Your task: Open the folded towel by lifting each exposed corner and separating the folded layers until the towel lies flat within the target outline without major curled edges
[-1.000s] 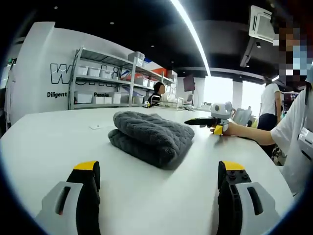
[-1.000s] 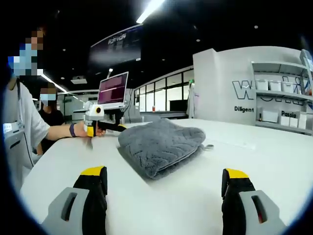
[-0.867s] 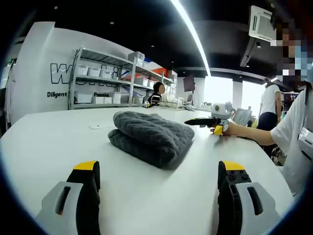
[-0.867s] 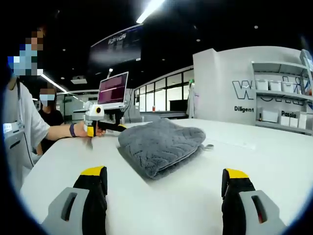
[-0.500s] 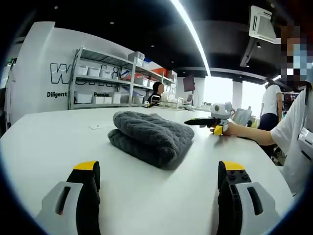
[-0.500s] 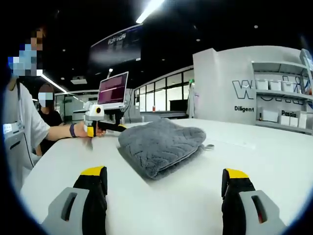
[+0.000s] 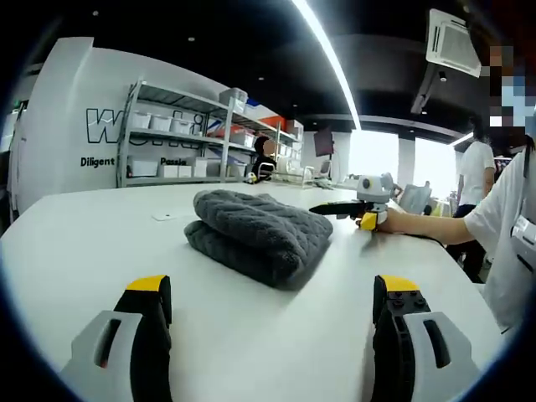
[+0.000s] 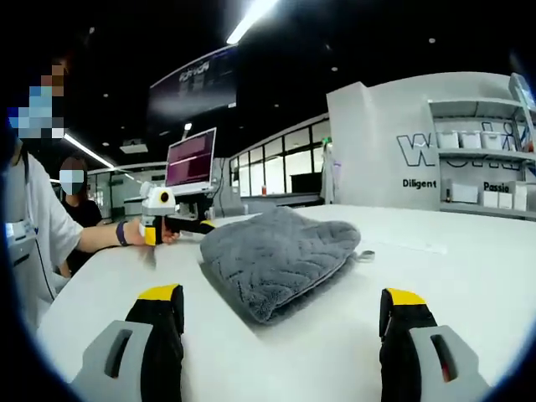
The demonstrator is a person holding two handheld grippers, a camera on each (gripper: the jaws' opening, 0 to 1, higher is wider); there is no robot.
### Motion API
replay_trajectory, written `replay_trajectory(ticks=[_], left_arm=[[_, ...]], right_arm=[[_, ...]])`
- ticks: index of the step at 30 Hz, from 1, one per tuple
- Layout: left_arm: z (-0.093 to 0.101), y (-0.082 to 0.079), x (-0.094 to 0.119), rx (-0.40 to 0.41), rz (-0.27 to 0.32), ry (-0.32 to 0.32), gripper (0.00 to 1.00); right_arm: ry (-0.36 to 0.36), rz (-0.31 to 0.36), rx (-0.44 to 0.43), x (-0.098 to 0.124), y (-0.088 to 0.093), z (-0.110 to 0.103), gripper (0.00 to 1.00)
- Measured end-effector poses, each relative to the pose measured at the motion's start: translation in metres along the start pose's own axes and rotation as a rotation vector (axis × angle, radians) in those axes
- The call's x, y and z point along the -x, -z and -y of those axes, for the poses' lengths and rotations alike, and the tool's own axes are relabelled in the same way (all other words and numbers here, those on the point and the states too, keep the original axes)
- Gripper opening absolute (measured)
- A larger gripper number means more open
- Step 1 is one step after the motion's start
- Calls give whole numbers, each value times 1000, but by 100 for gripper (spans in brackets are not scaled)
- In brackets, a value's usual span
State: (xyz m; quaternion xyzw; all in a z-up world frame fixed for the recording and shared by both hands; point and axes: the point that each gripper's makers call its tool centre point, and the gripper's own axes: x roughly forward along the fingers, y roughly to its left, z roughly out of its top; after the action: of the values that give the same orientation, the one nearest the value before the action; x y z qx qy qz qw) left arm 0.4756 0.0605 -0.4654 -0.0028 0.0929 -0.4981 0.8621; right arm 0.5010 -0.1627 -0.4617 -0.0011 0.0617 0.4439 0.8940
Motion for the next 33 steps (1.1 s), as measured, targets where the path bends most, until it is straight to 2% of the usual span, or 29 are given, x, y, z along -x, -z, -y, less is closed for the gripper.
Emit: replay_trajectory(ticks=[7,20,23,26,29,33], left_arm=[[-1,0,0,-2,-2,0,99],[-1,1,-1,-8,-8,1,99],[-1,0,-1,-7,-7,1,99],[-1,1,-1,-6,-7,1,99],[-1,1,-2,-8,-8,1,99],[-1,1,-1,-5,-6,1,99]], right_arm=[[-10,15,-25,-21,-5,5,98],[-6,25,-102,-60,-11,22,86],[-27,1,-141,-65,-6,15,84],[-69,-11,-188,-64,-4,5,73],[-74,-8,-181,-64,-5,4,69],[-74,6,-113,-63,-7,2,65]])
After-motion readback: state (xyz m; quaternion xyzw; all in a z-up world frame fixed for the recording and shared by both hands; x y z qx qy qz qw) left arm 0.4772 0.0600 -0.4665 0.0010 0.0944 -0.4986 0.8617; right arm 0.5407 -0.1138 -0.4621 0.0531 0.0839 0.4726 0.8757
